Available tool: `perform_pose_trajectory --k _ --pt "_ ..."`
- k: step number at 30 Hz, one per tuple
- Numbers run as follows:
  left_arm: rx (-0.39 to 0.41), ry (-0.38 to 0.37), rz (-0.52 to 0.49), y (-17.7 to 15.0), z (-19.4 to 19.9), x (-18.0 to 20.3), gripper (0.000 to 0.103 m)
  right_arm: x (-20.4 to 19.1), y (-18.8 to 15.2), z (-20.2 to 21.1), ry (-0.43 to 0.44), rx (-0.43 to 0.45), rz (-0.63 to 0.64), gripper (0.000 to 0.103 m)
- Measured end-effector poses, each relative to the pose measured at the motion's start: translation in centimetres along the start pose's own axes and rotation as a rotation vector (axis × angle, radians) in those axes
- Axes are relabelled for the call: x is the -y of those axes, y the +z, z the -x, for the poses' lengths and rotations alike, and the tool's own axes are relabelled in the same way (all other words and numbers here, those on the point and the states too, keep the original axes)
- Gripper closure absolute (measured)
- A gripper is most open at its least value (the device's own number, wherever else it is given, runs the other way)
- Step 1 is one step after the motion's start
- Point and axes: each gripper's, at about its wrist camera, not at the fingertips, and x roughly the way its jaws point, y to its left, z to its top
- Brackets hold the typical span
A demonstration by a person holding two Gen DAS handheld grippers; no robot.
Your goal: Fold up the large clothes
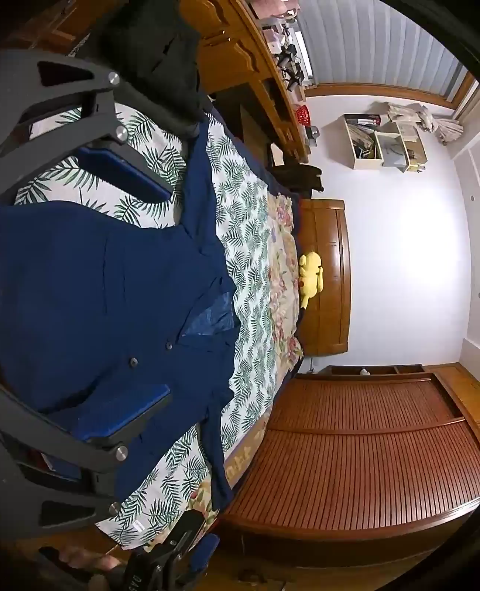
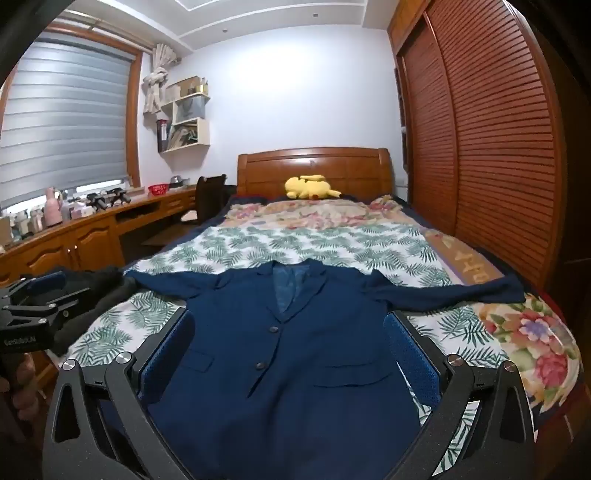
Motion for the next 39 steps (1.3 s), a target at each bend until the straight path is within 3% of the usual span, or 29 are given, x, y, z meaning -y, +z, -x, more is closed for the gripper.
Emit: perform_pose_trajectory --k 9,39 --pt "-0.009 -0.022 0.013 0.1 0.2 -1.5 0.004 0.0 0.0 0.2 0.003 -0.01 -0.016 0.0" --pt "-0.009 -0.001 0.005 -0.4 0.0 -0.2 0.004 -0.1 -0.2 0.2 0.006 -0.011 -0.015 0.0"
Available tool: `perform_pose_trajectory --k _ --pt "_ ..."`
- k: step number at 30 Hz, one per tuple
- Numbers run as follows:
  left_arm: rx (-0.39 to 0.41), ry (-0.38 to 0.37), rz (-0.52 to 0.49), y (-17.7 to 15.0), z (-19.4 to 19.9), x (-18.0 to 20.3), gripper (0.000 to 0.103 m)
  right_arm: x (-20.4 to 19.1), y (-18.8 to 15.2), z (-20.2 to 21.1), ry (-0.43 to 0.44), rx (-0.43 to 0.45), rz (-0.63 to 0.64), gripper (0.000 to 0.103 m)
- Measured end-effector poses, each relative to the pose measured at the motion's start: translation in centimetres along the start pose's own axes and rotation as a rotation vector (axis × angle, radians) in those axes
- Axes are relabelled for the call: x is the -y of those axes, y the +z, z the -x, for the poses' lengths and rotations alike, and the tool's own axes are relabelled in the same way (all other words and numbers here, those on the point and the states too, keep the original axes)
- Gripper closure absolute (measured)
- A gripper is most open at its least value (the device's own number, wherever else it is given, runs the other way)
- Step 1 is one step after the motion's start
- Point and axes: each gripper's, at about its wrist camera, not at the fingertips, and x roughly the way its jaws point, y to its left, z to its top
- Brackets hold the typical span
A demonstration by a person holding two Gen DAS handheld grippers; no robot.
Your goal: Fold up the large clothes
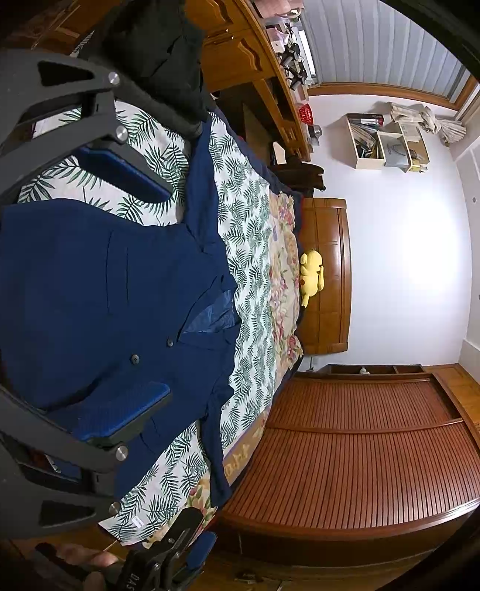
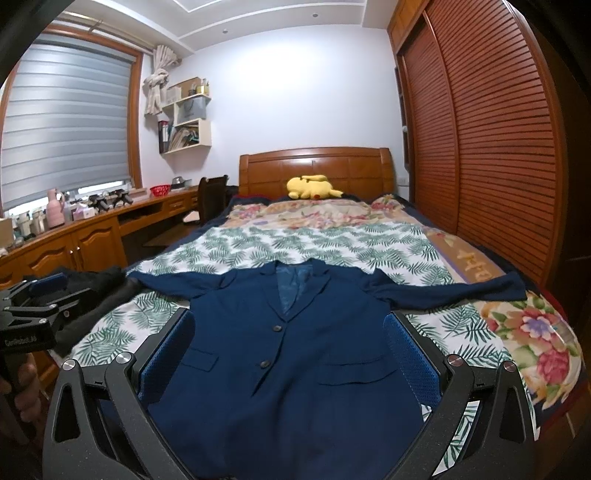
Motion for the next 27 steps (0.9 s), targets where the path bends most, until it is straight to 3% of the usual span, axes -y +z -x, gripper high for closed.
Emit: perform_pose_trajectory --k 27 --pt "0.012 -0.01 -0.012 0.51 0.98 0.61 0.004 0.34 -0.07 0.1 0.001 0.006 -0.002 0.0"
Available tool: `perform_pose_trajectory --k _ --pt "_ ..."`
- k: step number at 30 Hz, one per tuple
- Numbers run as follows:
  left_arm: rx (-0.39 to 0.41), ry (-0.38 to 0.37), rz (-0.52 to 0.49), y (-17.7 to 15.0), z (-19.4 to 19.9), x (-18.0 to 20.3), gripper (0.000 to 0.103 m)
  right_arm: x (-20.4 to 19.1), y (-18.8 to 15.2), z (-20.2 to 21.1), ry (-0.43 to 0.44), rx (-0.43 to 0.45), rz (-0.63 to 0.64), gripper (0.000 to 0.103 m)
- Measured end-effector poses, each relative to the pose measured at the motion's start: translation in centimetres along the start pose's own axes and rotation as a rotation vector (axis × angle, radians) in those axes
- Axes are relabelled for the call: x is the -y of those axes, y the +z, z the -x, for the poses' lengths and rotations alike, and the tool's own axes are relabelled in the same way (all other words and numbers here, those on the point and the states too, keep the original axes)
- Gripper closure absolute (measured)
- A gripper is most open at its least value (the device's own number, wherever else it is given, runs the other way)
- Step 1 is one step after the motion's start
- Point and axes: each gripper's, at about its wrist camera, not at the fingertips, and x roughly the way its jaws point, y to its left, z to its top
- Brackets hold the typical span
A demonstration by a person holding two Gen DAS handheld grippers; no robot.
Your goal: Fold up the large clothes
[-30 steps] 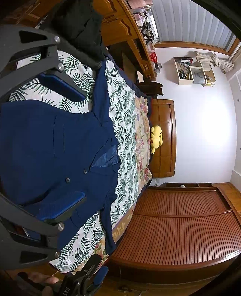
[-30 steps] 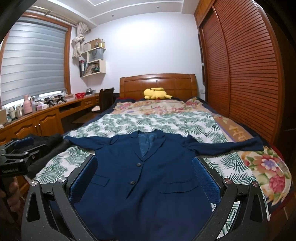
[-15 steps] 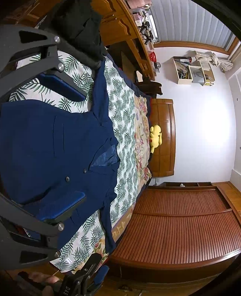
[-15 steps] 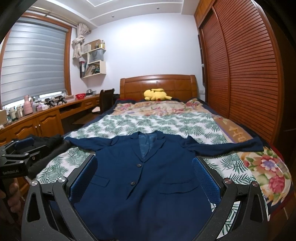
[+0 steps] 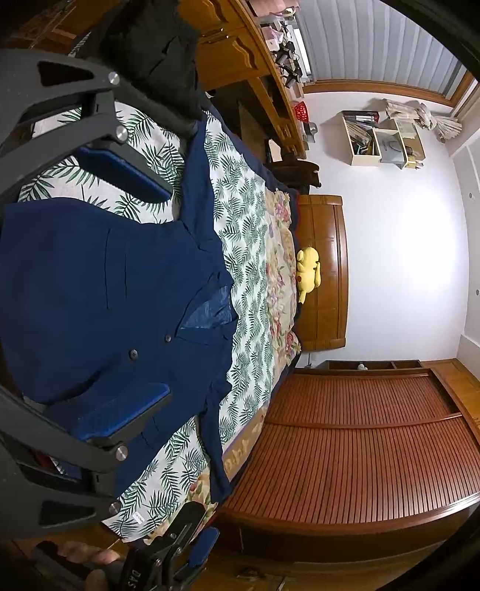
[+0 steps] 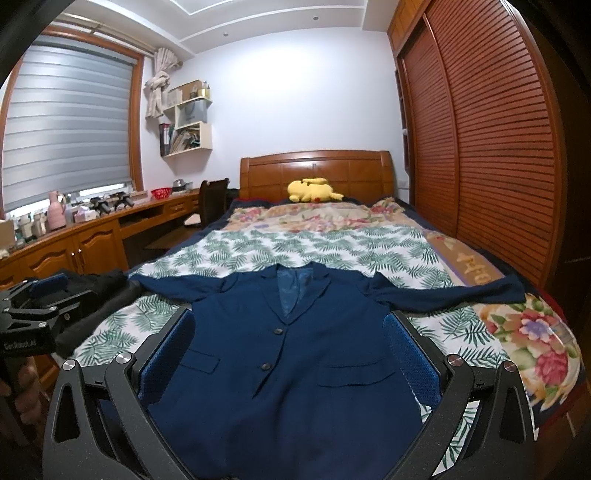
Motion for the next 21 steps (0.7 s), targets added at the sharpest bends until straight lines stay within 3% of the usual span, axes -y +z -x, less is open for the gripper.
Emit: perform_pose_trajectory --k 21 --pt "-0.003 0.006 0.001 -0.08 -0.04 0.0 0.004 0.04 -0.11 0.1 0.001 0.0 0.0 0.0"
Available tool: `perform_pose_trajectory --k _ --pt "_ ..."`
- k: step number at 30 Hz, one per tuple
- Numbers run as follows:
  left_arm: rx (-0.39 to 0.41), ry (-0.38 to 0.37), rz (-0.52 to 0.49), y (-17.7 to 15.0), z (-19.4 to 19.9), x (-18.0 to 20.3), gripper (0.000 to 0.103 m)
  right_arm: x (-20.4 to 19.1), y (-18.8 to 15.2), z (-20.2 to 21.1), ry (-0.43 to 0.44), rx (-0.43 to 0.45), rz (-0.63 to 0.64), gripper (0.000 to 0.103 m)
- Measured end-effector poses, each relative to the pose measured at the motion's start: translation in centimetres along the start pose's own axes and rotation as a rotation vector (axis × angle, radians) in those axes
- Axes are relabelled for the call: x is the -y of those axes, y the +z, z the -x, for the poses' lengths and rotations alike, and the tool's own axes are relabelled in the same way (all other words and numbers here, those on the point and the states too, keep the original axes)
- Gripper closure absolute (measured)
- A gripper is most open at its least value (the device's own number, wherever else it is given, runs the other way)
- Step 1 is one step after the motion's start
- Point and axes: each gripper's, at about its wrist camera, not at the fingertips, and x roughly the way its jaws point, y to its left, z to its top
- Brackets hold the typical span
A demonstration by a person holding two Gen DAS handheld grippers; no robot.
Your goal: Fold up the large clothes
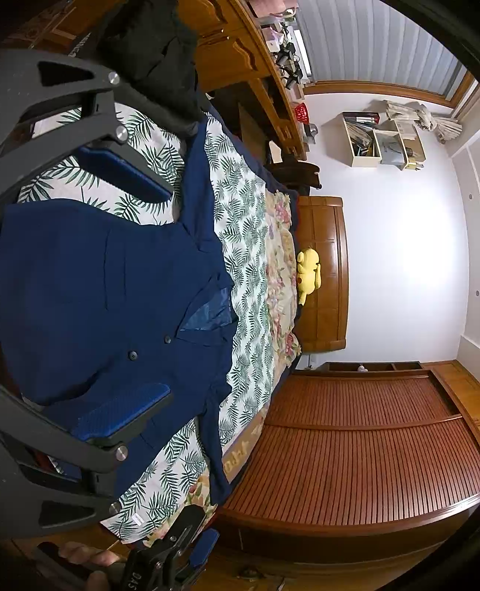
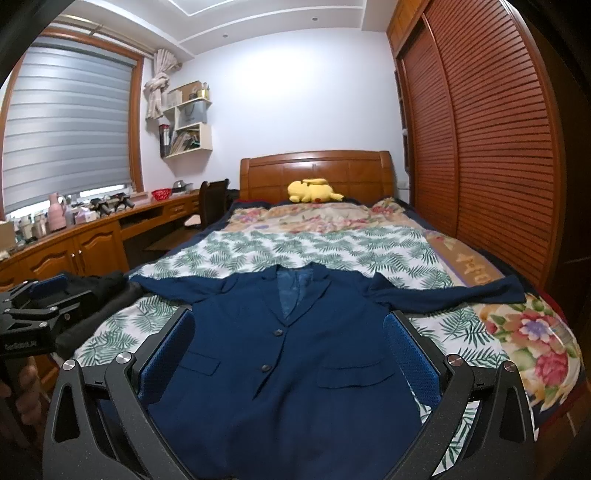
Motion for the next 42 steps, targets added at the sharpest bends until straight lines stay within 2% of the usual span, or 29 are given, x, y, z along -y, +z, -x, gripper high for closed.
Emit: perform_pose_trajectory --k 6,7,11,23,33,38,42 --pt "-0.014 0.007 0.005 -0.4 -0.9 -0.5 0.004 -0.1 -0.3 -0.3 0.004 -0.005 0.002 0.0" --pt "-0.019 0.011 0.005 -0.6 -1.1 -0.6 0.004 -0.6 1.0 0.1 0.005 -0.006 0.002 0.0" --pt "-0.039 0.015 0.016 -1.1 -2.5 -1.6 0.004 -0.8 0.8 -0.7 0.015 -0.019 -0.002 0.0" --pt "-0.11 0.068 0.003 -1.7 -7.4 -5.2 0.004 -1.9 -1.2 -7.5 0.086 -0.072 0.025 0.0" --pt "-0.157 0.092 0.016 -1.5 -12.2 -8.5 0.004 -2.4 -1.7 -13.7 0.141 -0.092 0.048 0.0" --pt "-0.168 0.136 0.003 -1.2 -14.7 -10.1 0.004 -2.7 -1.5 -17.1 0.175 -0.106 0.056 0.0" --pt "-0.182 0.142 0.042 -1.0 -16.4 -11.4 0.004 -3.0 -1.1 -20.6 0.219 -0.12 0.063 0.0"
